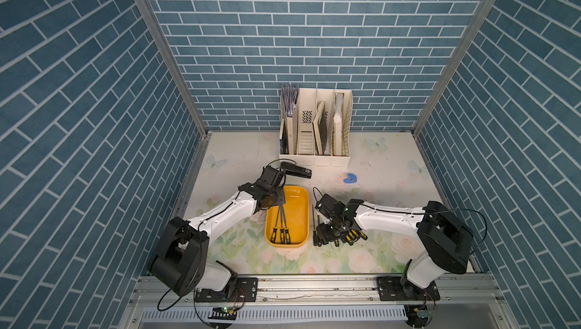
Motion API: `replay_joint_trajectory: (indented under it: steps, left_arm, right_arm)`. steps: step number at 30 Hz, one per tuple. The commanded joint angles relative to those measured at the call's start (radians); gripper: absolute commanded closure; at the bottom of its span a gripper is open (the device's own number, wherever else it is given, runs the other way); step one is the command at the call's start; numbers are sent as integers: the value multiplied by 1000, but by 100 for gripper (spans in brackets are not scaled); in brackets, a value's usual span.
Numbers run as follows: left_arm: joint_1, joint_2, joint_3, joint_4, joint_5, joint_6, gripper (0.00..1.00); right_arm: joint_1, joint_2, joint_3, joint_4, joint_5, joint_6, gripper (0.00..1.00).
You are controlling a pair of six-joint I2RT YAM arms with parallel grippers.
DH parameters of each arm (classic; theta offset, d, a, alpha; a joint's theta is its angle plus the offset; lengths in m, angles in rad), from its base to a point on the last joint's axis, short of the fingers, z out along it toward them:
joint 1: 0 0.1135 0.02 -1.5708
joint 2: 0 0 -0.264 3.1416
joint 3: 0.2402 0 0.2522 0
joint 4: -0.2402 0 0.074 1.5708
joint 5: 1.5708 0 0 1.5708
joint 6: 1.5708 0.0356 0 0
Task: Put the file tool into the storage box
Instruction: Pick up the file tool from the center of the board.
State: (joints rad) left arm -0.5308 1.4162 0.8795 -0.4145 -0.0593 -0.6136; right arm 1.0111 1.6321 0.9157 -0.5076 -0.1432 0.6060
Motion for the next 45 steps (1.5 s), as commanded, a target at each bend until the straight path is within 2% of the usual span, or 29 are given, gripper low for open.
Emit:
replay_joint_trajectory:
  steps: [1, 7, 12, 29, 36, 39, 42, 45]
  left_arm:
    - [-6, -19, 24, -40, -2, 1, 71]
    - [-6, -21, 18, -38, -2, 2, 71]
    - [-5, -41, 15, -42, -2, -1, 71]
    - [-5, -64, 12, -50, -3, -3, 71]
    - [-7, -70, 12, -53, -6, -7, 71]
    - [-6, -78, 15, -55, -8, -6, 70]
    - [-5, -82, 22, -61, -5, -4, 70]
    - [-5, -85, 30, -64, 1, -2, 71]
  right_arm:
    - [3, -7, 2, -101, 108, 15, 47]
    - [6, -22, 4, -112, 118, 22, 47]
    - [23, -46, 26, -77, 77, 29, 47]
    - [38, 25, 48, -39, 43, 20, 50]
    - [41, 67, 31, -11, 42, 18, 56]
    - [40, 82, 23, -6, 48, 17, 64]
    - [39, 68, 22, -34, 80, 7, 71]
    - [38, 37, 18, -60, 108, -4, 72]
